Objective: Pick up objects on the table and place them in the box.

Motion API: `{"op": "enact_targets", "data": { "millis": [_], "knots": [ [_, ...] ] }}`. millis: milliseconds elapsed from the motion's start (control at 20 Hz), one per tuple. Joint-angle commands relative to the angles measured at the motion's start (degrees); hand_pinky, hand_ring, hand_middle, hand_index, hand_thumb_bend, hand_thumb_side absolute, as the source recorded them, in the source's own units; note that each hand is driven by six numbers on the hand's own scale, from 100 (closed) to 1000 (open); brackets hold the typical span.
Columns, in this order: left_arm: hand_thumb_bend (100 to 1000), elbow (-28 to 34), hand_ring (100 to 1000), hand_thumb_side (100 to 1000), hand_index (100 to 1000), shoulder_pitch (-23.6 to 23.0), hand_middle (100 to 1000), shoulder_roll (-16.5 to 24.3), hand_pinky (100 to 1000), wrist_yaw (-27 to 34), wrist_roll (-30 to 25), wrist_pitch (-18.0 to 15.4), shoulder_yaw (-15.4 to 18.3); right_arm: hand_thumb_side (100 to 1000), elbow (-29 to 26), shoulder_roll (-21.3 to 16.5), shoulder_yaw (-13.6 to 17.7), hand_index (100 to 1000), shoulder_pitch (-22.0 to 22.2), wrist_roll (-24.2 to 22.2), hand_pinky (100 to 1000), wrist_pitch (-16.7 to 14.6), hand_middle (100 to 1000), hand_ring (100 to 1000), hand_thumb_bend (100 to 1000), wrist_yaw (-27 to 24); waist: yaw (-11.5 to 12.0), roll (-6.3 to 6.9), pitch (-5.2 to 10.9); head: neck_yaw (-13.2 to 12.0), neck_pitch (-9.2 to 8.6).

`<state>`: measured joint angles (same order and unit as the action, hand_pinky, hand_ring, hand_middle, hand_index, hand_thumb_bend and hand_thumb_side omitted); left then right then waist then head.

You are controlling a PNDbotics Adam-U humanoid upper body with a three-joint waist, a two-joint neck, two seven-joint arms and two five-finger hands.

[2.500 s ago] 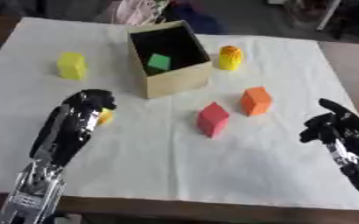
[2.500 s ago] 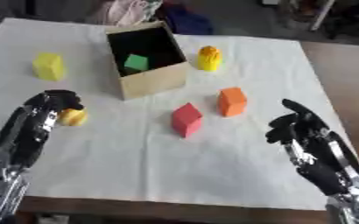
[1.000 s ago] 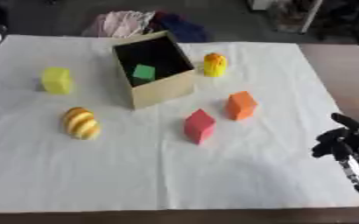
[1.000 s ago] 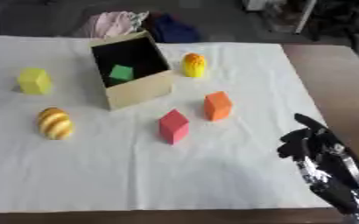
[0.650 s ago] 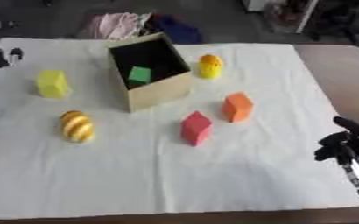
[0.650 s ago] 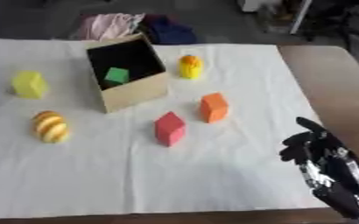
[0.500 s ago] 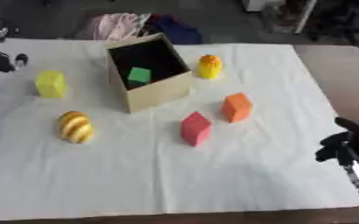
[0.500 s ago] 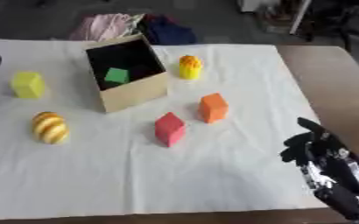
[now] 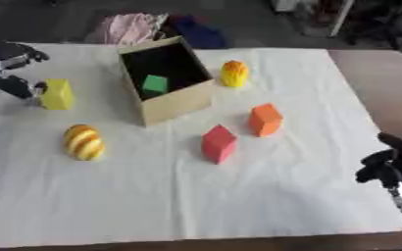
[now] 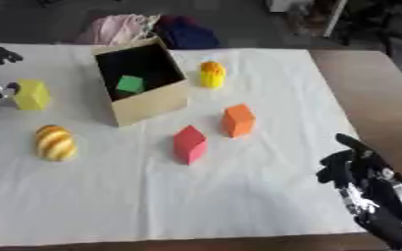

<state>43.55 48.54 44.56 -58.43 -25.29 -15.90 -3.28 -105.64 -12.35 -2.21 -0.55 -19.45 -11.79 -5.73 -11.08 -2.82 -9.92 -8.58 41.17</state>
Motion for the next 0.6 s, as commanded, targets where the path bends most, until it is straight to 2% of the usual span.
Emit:
{"op": "enact_targets", "data": {
  "millis": [50,150,300,600],
  "knots": [
    [196,2.23,860,428,971,1.37,865,2.50,869,1.75,-1.76,-0.81,0.22,409,-0.70,-1.11,0.14,925,-0.57,-0.18,590,-0.06,619,596,100,-0.19,-0.04,0.18,-0.09,-0.31,-0.46],
    [209,3.20,859,480,974,1.17,866,3.01,869,2.66,-2.80,-1.27,0.05,412,-0.70,-1.08,0.19,925,-0.60,-0.18,591,-0.06,619,596,100,-0.12,-0.02,0.30,-0.03,-0.25,-0.40],
    [290,4.70,861,547,979,0.85,870,3.73,867,3.56,-4.19,-1.84,-0.32,412,-0.67,-1.08,0.26,925,-0.57,-0.15,591,-0.05,619,596,100,-0.01,-0.02,0.42,0.04,-0.28,-0.39],
    [397,6.20,866,553,984,-0.21,877,3.47,865,2.81,-6.38,-2.44,-1.16,409,-0.64,-0.96,0.21,925,-0.60,-0.29,591,-0.05,619,596,100,0.00,-0.12,0.44,-0.05,-0.22,-0.34]
  ]
}}
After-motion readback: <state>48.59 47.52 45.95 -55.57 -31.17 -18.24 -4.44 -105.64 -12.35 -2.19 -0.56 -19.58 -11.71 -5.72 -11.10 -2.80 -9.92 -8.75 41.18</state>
